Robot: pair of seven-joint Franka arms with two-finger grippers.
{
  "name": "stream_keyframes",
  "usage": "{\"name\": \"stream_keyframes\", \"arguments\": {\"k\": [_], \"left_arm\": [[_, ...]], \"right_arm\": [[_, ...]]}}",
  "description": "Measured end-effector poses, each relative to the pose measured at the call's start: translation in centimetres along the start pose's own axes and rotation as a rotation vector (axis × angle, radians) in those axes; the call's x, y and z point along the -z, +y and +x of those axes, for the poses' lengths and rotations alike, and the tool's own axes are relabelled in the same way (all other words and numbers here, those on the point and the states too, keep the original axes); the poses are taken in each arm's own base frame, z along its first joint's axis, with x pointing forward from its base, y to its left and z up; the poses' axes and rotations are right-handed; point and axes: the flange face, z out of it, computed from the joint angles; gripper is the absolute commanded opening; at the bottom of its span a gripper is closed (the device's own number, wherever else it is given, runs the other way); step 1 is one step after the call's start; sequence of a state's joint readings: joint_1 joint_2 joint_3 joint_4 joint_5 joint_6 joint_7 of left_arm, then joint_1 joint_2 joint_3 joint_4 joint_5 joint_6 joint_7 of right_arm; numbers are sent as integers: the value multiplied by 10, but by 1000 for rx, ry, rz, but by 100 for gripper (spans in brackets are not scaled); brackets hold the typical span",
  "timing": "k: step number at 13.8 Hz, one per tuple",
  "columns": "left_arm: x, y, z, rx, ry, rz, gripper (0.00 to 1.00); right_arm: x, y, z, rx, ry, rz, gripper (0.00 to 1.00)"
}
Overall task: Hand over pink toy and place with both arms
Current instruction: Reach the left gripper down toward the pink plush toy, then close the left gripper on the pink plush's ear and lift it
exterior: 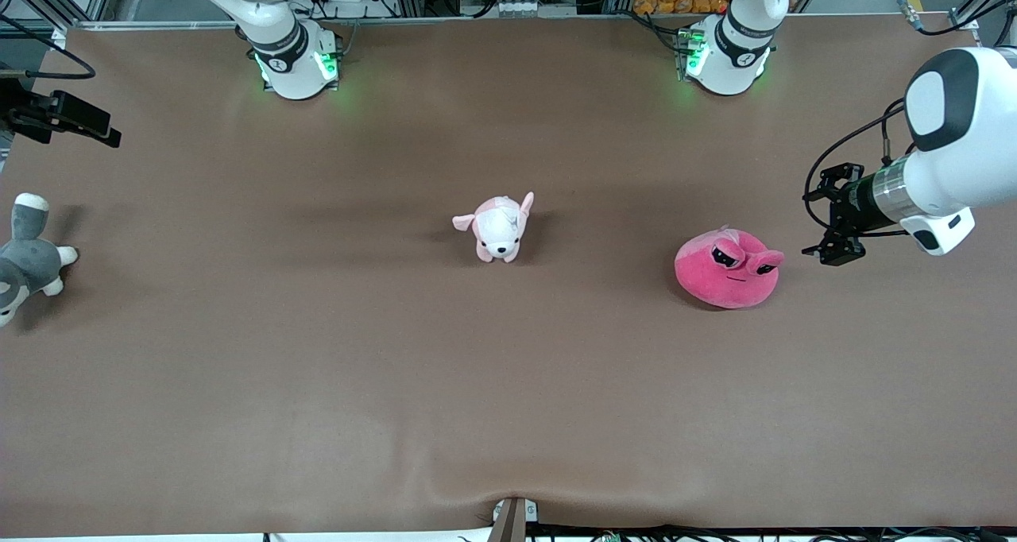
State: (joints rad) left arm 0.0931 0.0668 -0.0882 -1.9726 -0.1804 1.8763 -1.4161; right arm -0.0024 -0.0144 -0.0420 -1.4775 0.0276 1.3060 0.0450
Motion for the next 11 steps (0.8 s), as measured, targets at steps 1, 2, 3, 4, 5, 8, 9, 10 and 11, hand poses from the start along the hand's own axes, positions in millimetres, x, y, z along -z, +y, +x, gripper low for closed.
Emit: {"name": "stream_keyframes", "arguments": {"k": [1, 2, 3, 4, 5, 8, 9, 10, 11], "left_arm": [[-4, 1, 1, 8, -12, -5, 100], [-9, 2, 1, 11, -18, -7, 100], [-14, 5, 0, 14, -29, -9, 96], [-21, 8, -2, 17, -43, -14, 92], [-29, 13, -4, 17, -49, -17, 89], [-57, 26, -4, 17, -54, 0, 64], [-63, 29, -3, 19, -55, 6, 57], [-69, 32, -2, 21, -57, 13, 50], [-72, 35, -1, 22, -59, 17, 43]], "right_arm": [[0, 0, 0, 0, 0, 0, 100], [0, 0, 0, 0, 0, 0, 100], [0, 0, 0, 0, 0, 0, 100], [0, 0, 0, 0, 0, 0, 100], [0, 0, 0, 0, 0, 0, 100], [0, 0, 0, 0, 0, 0, 100], [0, 0, 0, 0, 0, 0, 100], [0, 0, 0, 0, 0, 0, 100], [0, 0, 0, 0, 0, 0, 100]]}}
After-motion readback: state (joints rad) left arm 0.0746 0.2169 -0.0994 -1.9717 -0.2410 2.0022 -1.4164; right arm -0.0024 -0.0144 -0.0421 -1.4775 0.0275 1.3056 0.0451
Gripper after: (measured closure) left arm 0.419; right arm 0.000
